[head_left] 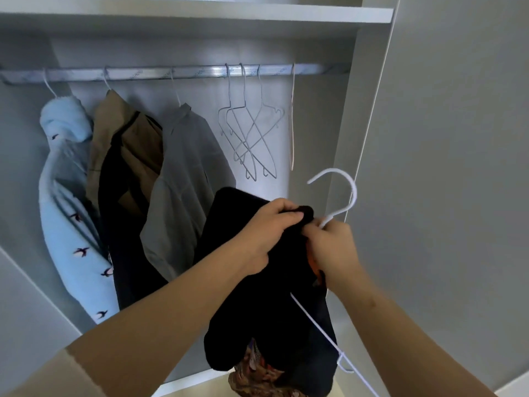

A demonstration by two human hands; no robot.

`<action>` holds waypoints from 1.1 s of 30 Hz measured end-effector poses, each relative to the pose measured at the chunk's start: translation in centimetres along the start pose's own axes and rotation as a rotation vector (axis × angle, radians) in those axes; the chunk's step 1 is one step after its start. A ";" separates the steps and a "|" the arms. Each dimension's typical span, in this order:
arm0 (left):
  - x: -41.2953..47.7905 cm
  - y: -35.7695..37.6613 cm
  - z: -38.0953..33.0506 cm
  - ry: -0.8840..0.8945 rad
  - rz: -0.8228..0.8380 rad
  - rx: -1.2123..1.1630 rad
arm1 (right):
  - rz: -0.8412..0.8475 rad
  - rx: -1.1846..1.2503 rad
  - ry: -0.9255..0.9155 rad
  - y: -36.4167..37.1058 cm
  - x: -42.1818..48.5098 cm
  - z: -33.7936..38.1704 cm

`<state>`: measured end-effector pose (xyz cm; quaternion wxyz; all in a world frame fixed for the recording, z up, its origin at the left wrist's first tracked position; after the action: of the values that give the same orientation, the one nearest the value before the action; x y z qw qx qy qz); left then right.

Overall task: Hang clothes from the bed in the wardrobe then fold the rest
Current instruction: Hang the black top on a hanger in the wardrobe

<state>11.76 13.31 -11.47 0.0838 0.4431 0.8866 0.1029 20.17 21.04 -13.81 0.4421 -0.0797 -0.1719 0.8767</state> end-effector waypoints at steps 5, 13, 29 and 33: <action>-0.8 -1.0 -3.8 0.669 0.005 0.932 | -0.136 0.071 -0.103 -2.6 0.5 1.5; 0.0 -1.7 -4.6 0.863 -0.056 1.229 | -0.248 -0.057 -0.363 -3.4 -0.6 4.0; -1.2 -8.6 -9.5 0.685 -0.406 0.555 | 0.582 -0.578 -0.431 5.4 -1.1 -3.0; -1.8 -10.7 -10.5 0.742 -0.354 0.667 | 0.291 -1.224 -0.685 4.3 0.9 -2.0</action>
<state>2.07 4.44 -4.01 -0.3649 0.2232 0.9025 -0.0505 17.04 19.85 -17.29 0.1178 -0.0557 -0.7498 0.6487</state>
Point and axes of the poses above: each hand's wrist, its own x-axis towards the middle knuckle, its own y-axis out of the palm, z = x × y, the point moved 4 cm from there along x, towards the middle knuckle, and after that the axes turned 13 degrees about -x, right-handed, at the moved point
